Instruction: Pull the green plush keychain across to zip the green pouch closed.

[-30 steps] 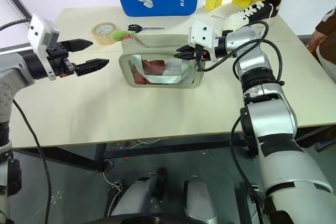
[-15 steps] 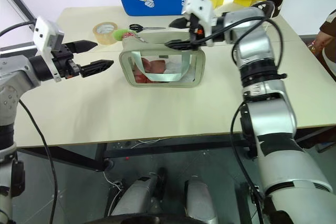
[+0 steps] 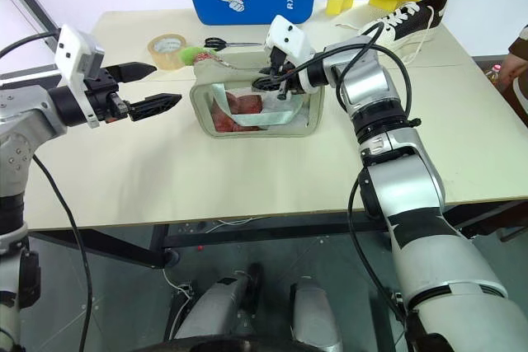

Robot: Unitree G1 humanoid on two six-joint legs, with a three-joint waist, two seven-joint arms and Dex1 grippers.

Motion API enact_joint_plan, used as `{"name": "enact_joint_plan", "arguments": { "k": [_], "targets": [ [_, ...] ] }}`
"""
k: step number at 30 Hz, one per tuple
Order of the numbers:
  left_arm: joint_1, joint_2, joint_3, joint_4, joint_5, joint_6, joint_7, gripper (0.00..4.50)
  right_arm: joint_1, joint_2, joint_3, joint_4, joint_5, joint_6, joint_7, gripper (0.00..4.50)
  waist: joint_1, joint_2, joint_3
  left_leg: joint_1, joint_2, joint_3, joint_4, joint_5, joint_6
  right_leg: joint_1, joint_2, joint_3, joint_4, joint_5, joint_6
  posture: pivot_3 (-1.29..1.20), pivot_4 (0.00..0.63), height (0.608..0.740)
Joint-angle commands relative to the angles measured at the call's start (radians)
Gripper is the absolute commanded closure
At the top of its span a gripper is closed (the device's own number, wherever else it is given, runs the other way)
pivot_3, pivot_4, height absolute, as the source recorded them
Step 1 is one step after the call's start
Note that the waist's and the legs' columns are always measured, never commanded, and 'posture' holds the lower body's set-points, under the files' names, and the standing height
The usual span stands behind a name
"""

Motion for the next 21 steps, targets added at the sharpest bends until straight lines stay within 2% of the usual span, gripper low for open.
{"name": "enact_joint_plan", "arguments": {
  "k": [1,5,8,12,17,20,21],
  "targets": [
    [-0.010,0.015,0.037,-0.010,-0.005,-0.010,0.011,0.00,-0.044,-0.008,-0.013,-0.103,0.025,0.018,0.027,4.48,0.000,0.000,0.000,0.000,0.000,0.000,0.000,0.000,0.000,0.000,0.000,0.000,0.000,0.000,0.000,0.00,0.150,0.740],
    [-0.008,0.041,0.046,0.010,0.001,-0.017,-0.001,0.00,-0.017,-0.007,-0.003,-0.251,0.031,0.127,0.027,4.48,-0.001,0.000,0.000,-0.001,0.000,0.000,-0.001,0.000,0.000,-0.002,0.000,0.000,0.000,0.000,0.000,0.00,0.150,0.740],
    [-0.005,0.051,0.045,0.021,0.005,-0.028,-0.007,0.00,0.087,0.000,0.038,-0.436,0.030,0.262,0.024,4.48,0.000,0.000,0.000,-0.001,0.000,0.000,-0.002,0.000,0.000,-0.002,0.000,0.001,0.000,0.000,0.000,0.00,0.150,0.740],
    [-0.010,0.043,0.029,0.021,0.009,-0.037,-0.004,0.00,0.185,0.029,0.075,-0.621,0.023,0.484,-0.061,4.48,0.002,0.000,0.000,-0.001,0.000,0.000,-0.002,0.000,0.000,-0.002,0.000,0.001,0.001,0.000,0.000,0.00,0.150,0.740],
    [-0.009,0.036,0.019,0.030,0.011,-0.052,-0.012,0.00,0.204,0.041,0.069,-0.706,0.043,0.623,-0.136,4.48,-0.001,0.000,0.000,-0.001,0.000,0.001,-0.002,0.000,0.000,-0.003,-0.001,0.001,0.001,-0.001,-0.001,0.00,0.150,0.740],
    [-0.016,0.035,0.013,0.051,0.018,-0.069,-0.021,0.00,0.183,0.027,0.029,-0.723,0.067,0.656,-0.173,3.45,0.000,0.000,0.000,-0.001,0.000,0.001,-0.004,0.000,0.000,-0.004,-0.001,0.002,0.001,-0.001,-0.002,0.00,0.150,0.740],
    [-0.017,0.036,0.013,0.059,0.021,-0.075,-0.023,0.00,0.174,0.010,0.015,-0.729,0.071,0.654,-0.183,2.92,0.000,0.000,0.000,-0.001,0.000,0.001,-0.004,0.000,0.000,-0.004,-0.001,0.002,0.001,-0.001,-0.002,0.00,0.150,0.740]
  ]
}}
